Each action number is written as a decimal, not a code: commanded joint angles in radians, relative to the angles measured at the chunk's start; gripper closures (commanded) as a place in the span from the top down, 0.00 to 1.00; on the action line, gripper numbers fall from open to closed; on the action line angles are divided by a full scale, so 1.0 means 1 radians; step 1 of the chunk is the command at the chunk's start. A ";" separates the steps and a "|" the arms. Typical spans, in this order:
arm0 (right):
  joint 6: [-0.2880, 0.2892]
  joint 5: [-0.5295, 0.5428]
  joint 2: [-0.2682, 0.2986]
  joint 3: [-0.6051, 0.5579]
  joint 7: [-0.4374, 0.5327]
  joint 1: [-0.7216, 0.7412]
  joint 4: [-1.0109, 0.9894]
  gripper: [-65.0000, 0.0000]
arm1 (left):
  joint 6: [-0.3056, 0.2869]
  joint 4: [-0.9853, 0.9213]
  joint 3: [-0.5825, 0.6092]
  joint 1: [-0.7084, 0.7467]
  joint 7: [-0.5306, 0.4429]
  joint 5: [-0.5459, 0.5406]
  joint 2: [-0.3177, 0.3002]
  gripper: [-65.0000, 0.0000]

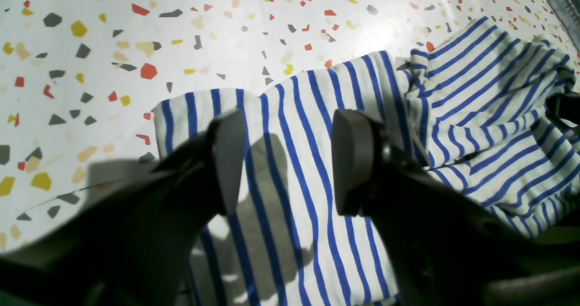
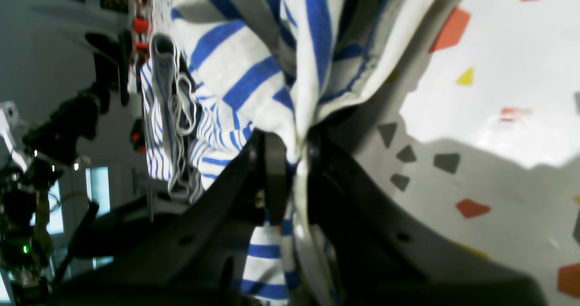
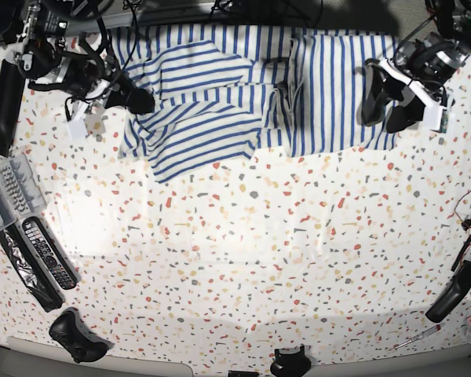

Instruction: Layout the t-shirt on the table in an organized manner, then fold the t-shirt properly

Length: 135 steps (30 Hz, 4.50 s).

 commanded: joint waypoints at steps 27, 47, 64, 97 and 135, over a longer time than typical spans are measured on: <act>-0.001 0.020 -0.226 -0.185 0.073 -0.044 0.484 0.00 | -0.008 0.018 -0.003 0.023 -0.024 -0.023 -0.006 0.44; -0.001 -0.549 -0.376 -0.821 0.460 -0.030 0.483 0.00 | -0.008 0.018 -0.003 0.045 0.024 -0.003 -0.006 0.44; -0.001 -0.600 -0.376 -0.826 0.451 0.000 0.483 0.00 | 0.098 -0.040 -0.005 0.145 0.080 0.068 -0.058 0.42; -0.021 -0.626 -0.376 -0.972 0.571 0.082 0.410 0.33 | 0.068 -0.232 0.192 -0.078 0.074 0.080 -0.058 0.42; -0.018 -0.729 -0.161 -0.342 0.377 0.141 0.694 0.42 | 0.014 0.236 0.106 0.042 0.099 -0.136 -0.056 0.42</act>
